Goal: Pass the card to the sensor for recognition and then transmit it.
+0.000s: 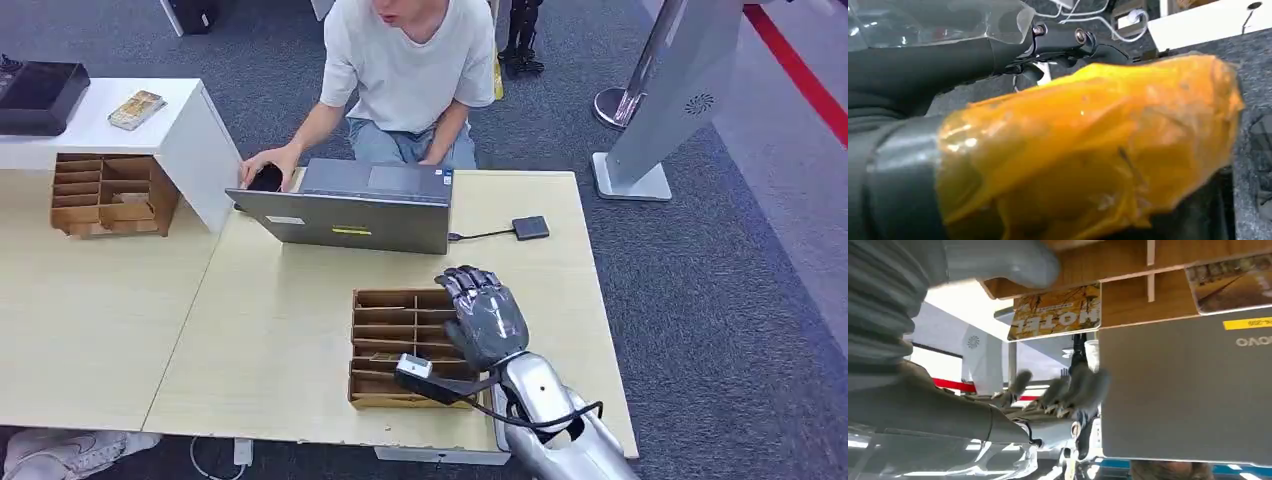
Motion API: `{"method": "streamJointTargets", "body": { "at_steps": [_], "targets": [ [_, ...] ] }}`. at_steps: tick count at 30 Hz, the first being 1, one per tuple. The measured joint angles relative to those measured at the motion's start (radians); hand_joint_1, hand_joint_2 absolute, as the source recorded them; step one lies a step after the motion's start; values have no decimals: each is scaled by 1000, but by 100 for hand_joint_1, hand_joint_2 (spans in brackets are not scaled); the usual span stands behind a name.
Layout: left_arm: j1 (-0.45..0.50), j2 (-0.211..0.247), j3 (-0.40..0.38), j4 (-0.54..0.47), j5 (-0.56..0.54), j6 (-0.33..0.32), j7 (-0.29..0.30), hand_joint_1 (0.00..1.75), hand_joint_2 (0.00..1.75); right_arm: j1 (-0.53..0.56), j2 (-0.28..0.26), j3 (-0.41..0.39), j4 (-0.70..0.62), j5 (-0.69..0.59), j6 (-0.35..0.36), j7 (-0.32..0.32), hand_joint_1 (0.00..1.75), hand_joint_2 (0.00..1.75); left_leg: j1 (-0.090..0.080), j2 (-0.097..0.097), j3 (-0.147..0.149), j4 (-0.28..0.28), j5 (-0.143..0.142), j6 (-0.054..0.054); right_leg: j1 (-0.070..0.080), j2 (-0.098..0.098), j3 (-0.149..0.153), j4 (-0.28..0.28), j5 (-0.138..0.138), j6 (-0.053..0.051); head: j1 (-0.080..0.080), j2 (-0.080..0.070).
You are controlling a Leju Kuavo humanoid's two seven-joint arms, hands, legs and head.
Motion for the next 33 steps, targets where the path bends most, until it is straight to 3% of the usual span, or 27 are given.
{"method": "streamJointTargets", "body": {
  "at_steps": [8,13,17,26,33],
  "targets": [
    [4,23,-28,-67,107,24,99,0,0,-1,0,-1,0,-3,-1,-4,155,175,0,4,0,0,0,0,0,1,0,0,0,0,0,0],
    [5,26,-43,-85,172,59,117,0,0,-3,0,-3,0,-4,-5,-11,154,175,-2,5,0,0,0,0,0,2,0,0,0,0,0,0],
    [25,40,-43,-114,242,177,153,0,0,-4,-1,-5,0,-5,-4,-11,154,175,-1,12,1,0,-1,1,0,6,0,0,0,0,0,0],
    [26,42,-48,-122,281,177,162,0,0,-7,-1,-6,5,-5,-13,-11,175,175,-2,15,3,0,-1,1,0,7,0,0,1,0,0,0],
    [13,50,-69,-161,334,180,217,0,0,4,-1,-13,-17,3,-64,-13,175,175,-1,31,15,-1,-8,3,0,19,8,0,0,-1,0,0]
  ]
}}
